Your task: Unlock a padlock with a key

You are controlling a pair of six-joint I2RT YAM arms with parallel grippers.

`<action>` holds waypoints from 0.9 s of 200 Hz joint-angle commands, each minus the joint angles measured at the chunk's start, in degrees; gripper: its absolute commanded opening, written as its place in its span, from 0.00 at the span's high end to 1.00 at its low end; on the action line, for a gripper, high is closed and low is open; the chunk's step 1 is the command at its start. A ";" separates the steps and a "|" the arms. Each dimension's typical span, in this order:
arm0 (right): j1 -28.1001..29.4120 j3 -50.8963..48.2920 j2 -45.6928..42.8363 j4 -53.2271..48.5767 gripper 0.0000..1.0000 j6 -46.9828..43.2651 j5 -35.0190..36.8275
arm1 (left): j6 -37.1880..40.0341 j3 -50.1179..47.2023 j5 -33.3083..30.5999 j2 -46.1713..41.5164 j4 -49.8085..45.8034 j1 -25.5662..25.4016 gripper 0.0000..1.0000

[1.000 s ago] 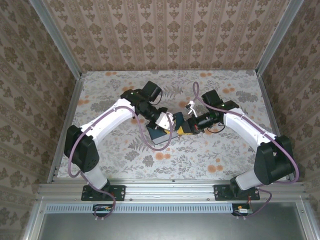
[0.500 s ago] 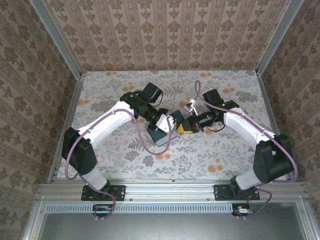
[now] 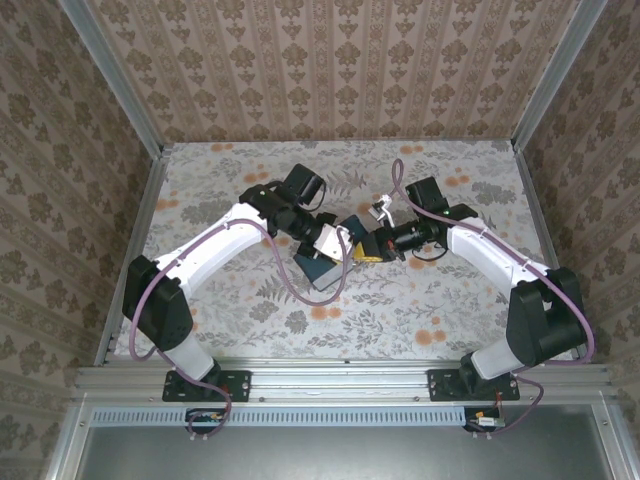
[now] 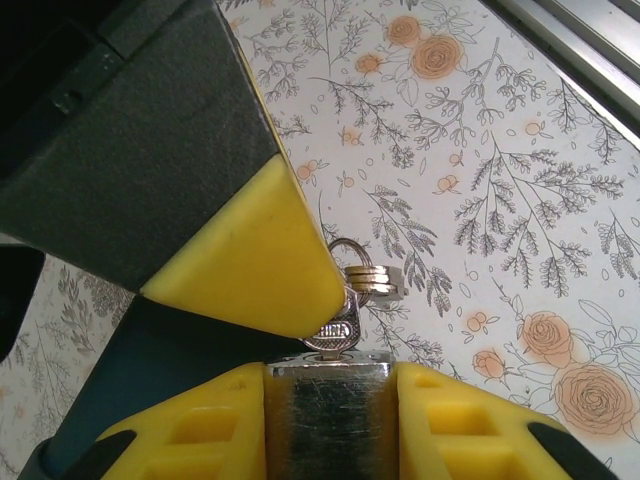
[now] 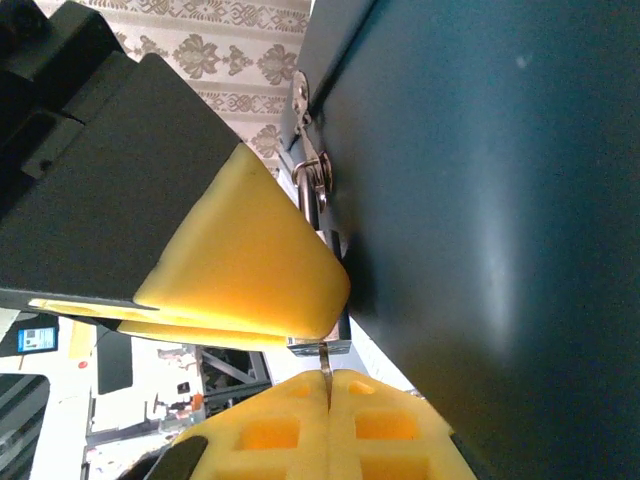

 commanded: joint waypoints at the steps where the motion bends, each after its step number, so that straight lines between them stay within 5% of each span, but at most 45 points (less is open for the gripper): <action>1: 0.97 -0.74 -1.08 7.48 1.00 3.74 1.93 | -4.22 0.52 6.46 0.11 5.70 -0.83 0.95; 49: 2.77 -1.23 -0.90 17.81 1.00 11.64 1.76 | -4.77 0.26 8.92 0.38 5.94 -1.29 0.96; 101: 4.02 0.99 0.31 13.11 0.97 7.92 2.63 | -8.53 0.13 10.08 1.86 8.20 0.73 0.98; 180: -3.14 0.04 -0.81 5.82 0.66 1.04 3.49 | -11.94 -2.42 11.47 2.17 9.04 4.03 0.98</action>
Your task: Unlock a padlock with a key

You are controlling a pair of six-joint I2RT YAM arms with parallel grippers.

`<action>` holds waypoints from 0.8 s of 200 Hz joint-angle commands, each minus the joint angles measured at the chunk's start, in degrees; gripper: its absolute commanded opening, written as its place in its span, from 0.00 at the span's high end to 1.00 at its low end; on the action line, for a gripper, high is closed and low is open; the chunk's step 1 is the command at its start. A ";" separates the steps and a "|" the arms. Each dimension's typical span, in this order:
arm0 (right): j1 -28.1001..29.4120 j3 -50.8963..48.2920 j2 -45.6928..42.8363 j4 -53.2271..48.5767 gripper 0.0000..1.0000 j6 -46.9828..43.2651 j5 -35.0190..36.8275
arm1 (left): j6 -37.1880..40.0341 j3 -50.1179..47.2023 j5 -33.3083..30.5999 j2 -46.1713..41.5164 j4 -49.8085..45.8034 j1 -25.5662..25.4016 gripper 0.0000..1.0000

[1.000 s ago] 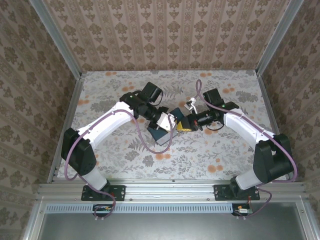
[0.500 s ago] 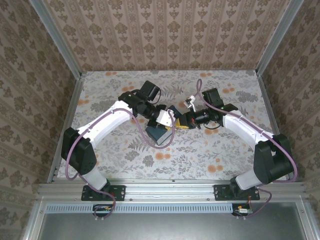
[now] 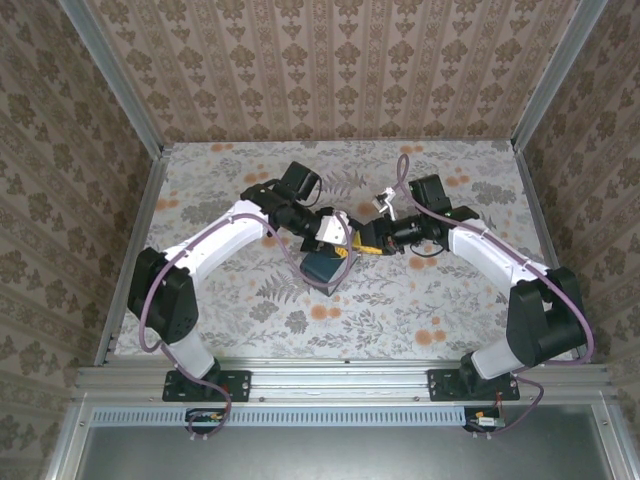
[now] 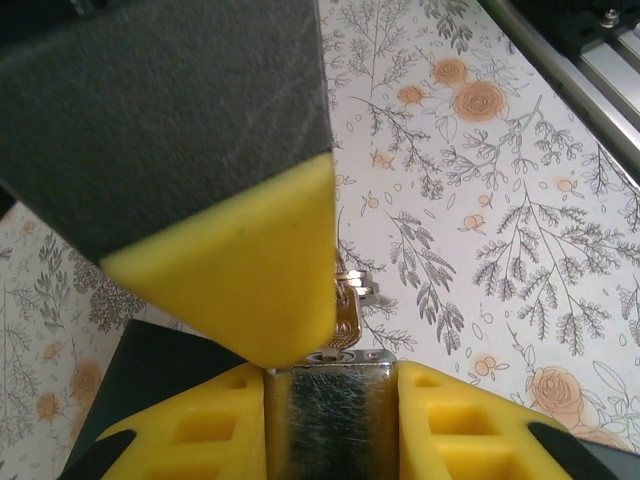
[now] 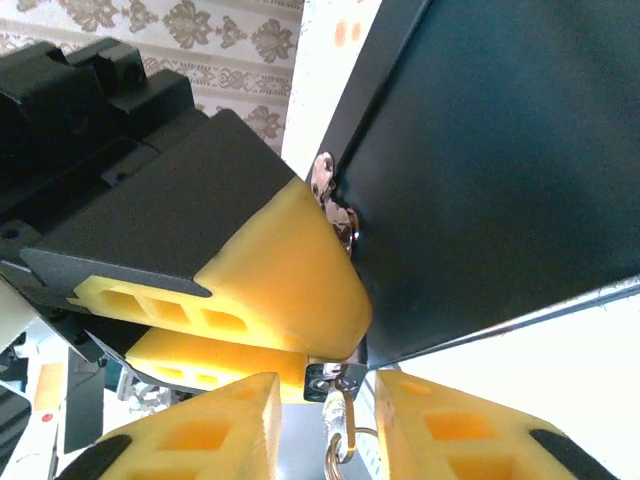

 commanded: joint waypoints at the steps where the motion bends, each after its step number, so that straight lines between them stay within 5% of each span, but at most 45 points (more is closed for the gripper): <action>1: -1.42 1.54 -0.71 -3.10 0.66 -3.73 -0.64 | -1.89 -0.26 5.17 -0.54 2.42 0.71 0.98; 47: -4.98 0.98 -4.91 -6.48 0.60 -10.07 3.20 | -3.78 0.63 7.43 0.11 0.22 3.16 0.98; 79: -4.19 -8.46 -13.31 18.82 0.60 -11.43 8.34 | -6.44 1.89 8.71 1.29 -1.32 3.85 0.97; 125: 1.15 -10.10 -15.16 20.31 0.63 -33.64 8.70 | -7.99 1.87 9.64 0.65 -1.76 4.22 0.98; 160: 1.90 -11.87 -13.99 23.06 0.60 -41.10 6.82 | -8.34 1.00 10.39 -0.09 -1.42 4.24 0.98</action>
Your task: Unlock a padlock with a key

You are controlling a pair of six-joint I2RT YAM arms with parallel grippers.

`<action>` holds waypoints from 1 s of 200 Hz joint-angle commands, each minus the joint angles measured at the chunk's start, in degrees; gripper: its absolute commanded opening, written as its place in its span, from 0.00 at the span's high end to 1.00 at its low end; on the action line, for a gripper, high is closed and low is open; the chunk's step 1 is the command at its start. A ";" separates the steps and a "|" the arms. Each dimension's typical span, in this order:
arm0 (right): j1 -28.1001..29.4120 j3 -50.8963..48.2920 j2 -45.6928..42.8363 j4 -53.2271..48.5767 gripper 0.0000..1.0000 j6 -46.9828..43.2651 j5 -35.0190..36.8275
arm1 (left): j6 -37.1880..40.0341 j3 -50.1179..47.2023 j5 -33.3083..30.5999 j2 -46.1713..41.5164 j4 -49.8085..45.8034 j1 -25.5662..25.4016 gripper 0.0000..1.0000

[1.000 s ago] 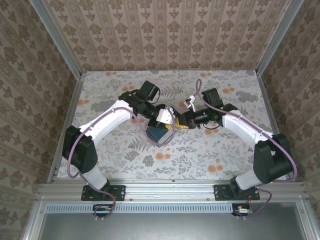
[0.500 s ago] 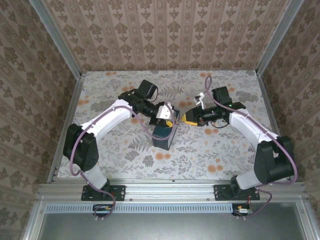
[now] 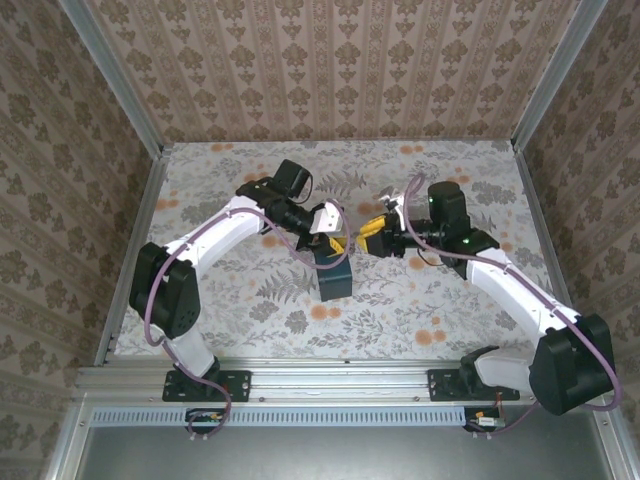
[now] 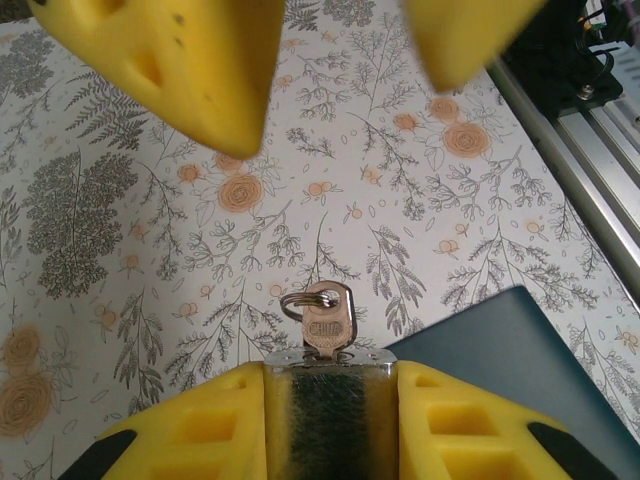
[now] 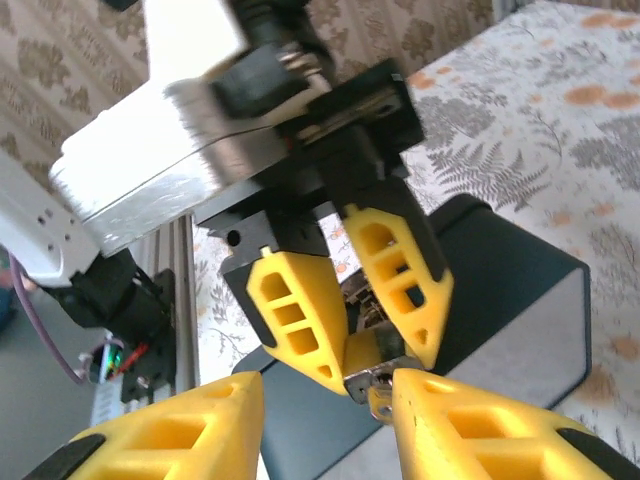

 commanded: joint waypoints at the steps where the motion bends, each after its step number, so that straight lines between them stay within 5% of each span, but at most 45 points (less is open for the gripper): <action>1: 0.06 -1.62 0.75 3.83 0.60 -10.14 -0.85 | -1.26 1.07 4.56 -1.81 -0.10 0.46 0.98; 52: 0.09 -1.59 4.55 2.92 0.57 -15.46 -4.75 | -1.59 -0.25 4.96 -3.33 0.47 0.69 0.98; 200: 0.22 3.60 8.87 -1.56 0.71 -17.71 -6.67 | -1.79 -0.79 6.15 -4.51 1.97 0.49 0.99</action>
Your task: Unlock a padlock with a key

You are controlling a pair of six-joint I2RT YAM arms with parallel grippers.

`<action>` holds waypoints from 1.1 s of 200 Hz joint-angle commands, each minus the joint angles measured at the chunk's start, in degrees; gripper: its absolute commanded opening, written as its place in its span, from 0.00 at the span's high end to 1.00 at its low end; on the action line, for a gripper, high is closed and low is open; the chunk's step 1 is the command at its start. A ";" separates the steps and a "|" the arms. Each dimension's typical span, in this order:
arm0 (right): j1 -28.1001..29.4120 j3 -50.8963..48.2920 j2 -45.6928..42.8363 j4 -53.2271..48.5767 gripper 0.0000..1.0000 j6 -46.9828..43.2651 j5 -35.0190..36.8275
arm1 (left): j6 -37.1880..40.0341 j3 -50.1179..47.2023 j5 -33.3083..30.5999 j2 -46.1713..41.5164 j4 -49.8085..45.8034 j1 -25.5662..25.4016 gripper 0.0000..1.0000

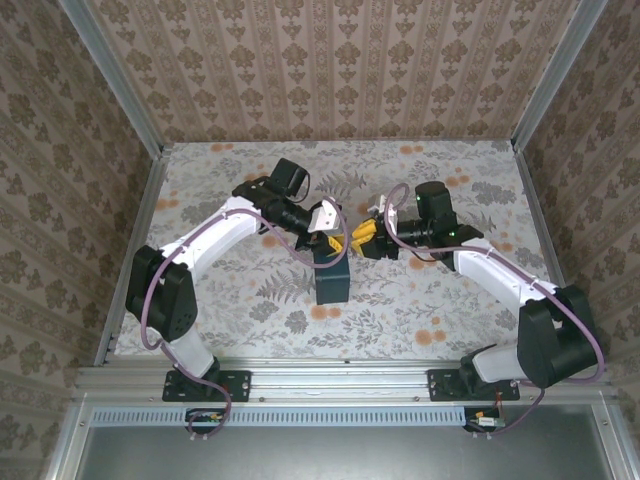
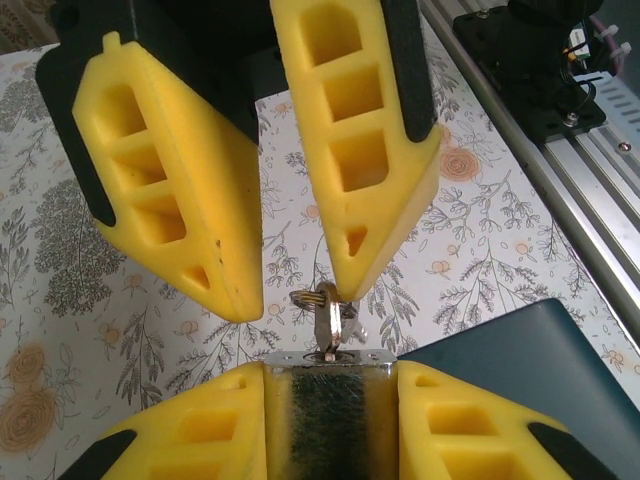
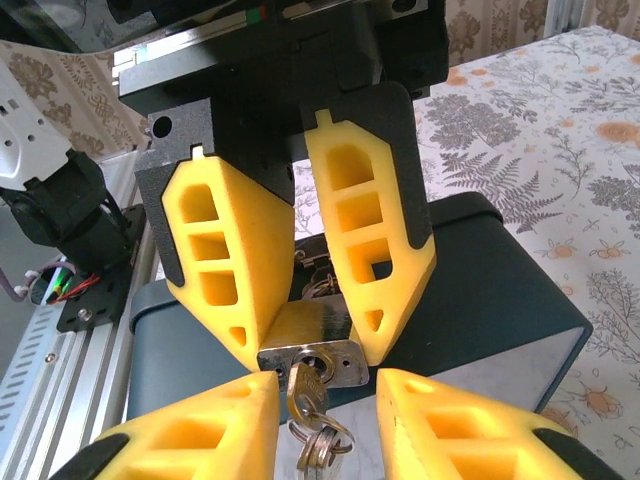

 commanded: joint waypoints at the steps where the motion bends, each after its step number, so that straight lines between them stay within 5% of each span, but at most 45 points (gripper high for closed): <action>1: 0.17 2.41 0.58 -2.95 0.71 -2.24 -2.87 | -0.93 -0.37 3.92 -3.13 1.47 0.15 0.98; 69: 0.49 4.03 3.55 -3.30 0.89 4.24 -3.45 | -0.97 -1.07 3.88 -4.09 3.34 -0.18 0.99; 104: 0.44 4.75 5.32 -0.22 1.00 22.28 -4.05 | -1.12 -1.34 2.70 -4.46 4.52 -0.26 1.00; 183: 2.11 4.78 6.87 -6.11 1.00 51.12 5.29 | -3.35 -4.60 0.15 -5.98 12.38 -0.26 1.00; 220: 3.34 2.46 7.69 -1.00 1.00 68.80 10.17 | -3.32 -4.42 -1.01 -5.70 12.90 -0.19 1.00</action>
